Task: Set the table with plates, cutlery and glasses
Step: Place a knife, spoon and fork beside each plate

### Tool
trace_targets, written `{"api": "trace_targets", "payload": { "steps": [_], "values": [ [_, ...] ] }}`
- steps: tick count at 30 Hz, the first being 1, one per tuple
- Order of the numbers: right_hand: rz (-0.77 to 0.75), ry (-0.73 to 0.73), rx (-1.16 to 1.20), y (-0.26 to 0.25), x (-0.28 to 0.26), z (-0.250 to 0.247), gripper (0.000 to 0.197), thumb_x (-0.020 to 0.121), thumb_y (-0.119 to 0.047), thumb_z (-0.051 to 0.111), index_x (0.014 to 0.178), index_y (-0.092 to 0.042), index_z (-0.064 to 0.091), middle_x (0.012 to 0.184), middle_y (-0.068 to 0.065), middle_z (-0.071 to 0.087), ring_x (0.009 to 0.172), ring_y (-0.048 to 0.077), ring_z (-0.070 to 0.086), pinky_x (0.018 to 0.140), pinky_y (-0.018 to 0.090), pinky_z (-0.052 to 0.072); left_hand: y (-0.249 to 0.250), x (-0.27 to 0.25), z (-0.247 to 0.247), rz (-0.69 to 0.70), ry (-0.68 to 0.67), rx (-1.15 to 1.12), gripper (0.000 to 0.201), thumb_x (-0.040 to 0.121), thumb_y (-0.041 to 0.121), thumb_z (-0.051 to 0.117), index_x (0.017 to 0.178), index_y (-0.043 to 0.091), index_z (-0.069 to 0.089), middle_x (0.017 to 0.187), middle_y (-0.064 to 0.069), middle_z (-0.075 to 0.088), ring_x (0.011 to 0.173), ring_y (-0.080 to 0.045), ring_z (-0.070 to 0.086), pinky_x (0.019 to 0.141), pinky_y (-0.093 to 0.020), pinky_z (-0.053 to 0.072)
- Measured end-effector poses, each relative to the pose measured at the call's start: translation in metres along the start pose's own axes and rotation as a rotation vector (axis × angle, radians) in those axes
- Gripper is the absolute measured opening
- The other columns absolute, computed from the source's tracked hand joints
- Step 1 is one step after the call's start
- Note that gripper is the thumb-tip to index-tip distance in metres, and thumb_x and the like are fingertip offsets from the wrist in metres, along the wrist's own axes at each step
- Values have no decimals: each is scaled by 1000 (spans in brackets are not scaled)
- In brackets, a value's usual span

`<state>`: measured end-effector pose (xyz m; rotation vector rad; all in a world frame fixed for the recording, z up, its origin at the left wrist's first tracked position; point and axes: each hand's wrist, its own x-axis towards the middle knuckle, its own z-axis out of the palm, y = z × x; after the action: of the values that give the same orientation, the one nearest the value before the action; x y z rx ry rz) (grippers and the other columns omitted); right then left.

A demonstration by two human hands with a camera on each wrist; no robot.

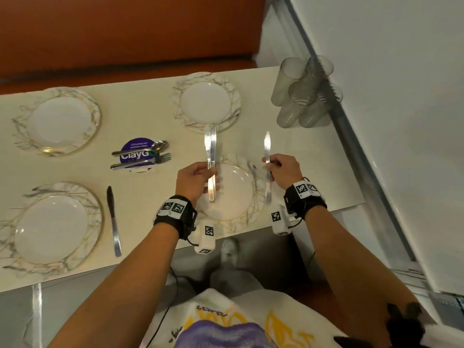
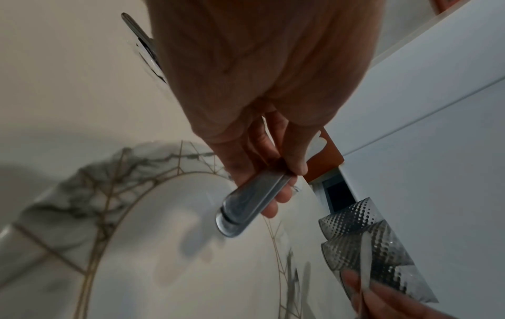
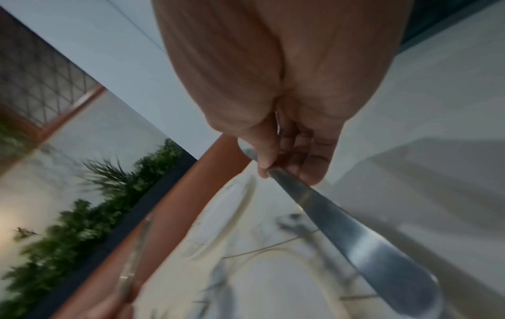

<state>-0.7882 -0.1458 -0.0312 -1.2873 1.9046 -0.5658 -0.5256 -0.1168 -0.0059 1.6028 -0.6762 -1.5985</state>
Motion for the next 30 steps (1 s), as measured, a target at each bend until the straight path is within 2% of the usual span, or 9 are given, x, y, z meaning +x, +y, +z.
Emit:
{"api": "trace_targets", "payload": {
  "steps": [2,7,11,16,18,20,22,27,30],
  "values": [
    [51,9,-46,19,5,-9,21,88,-10,67,106,-17,75,96,2,76,79,22,72,81,41,62,-3,0,10,-13,15,-10,12,92,3,75,103,1,73,80,-11,76,69,-23,74,69,-43,66],
    [93,-39,-118,49,0,-5,15,86,-7,72,100,-11,75,86,1,72,72,13,66,80,27,59,-8,0,28,-20,46,-6,14,92,1,74,106,-1,73,80,-11,76,66,-21,75,61,-38,65],
    [108,-72,-141,59,-2,3,6,85,-5,74,85,-11,74,81,3,72,77,23,71,80,36,62,-10,1,34,-17,59,6,13,92,2,74,105,0,73,79,-10,76,67,-21,74,60,-35,63],
    [141,-72,-221,58,2,9,34,85,-15,78,58,-26,60,80,9,74,78,29,71,77,40,62,-16,6,36,-14,59,23,15,92,5,76,106,0,74,81,-10,77,74,-25,75,69,-43,66],
    [153,-95,-239,57,3,9,31,86,-16,76,60,-23,62,82,11,75,78,29,72,78,38,62,-17,6,36,-12,61,26,16,92,5,76,107,0,74,83,-11,77,74,-26,75,70,-44,66],
    [155,-92,-239,57,4,10,15,87,-16,75,73,-13,73,86,10,75,82,26,71,79,29,59,-17,5,35,-12,63,21,17,92,5,76,108,-1,73,84,-12,77,74,-26,75,70,-44,66],
    [149,-82,-242,57,2,10,10,87,-15,75,81,-8,76,88,9,75,83,24,70,75,23,54,-18,4,34,-12,65,18,17,92,5,76,108,-1,73,84,-12,76,74,-26,74,68,-41,66],
    [138,-103,-257,53,1,13,6,86,-13,75,83,-8,78,87,9,76,83,25,71,83,33,60,-20,3,30,-1,72,17,17,92,4,76,107,-2,73,83,-13,76,73,-26,74,66,-39,65],
    [127,-110,-280,53,0,14,7,87,-13,74,81,-10,77,87,7,76,84,24,71,84,30,59,-22,3,29,-3,75,11,14,91,4,76,105,1,74,82,-11,77,73,-26,74,68,-42,65]
  ]
}}
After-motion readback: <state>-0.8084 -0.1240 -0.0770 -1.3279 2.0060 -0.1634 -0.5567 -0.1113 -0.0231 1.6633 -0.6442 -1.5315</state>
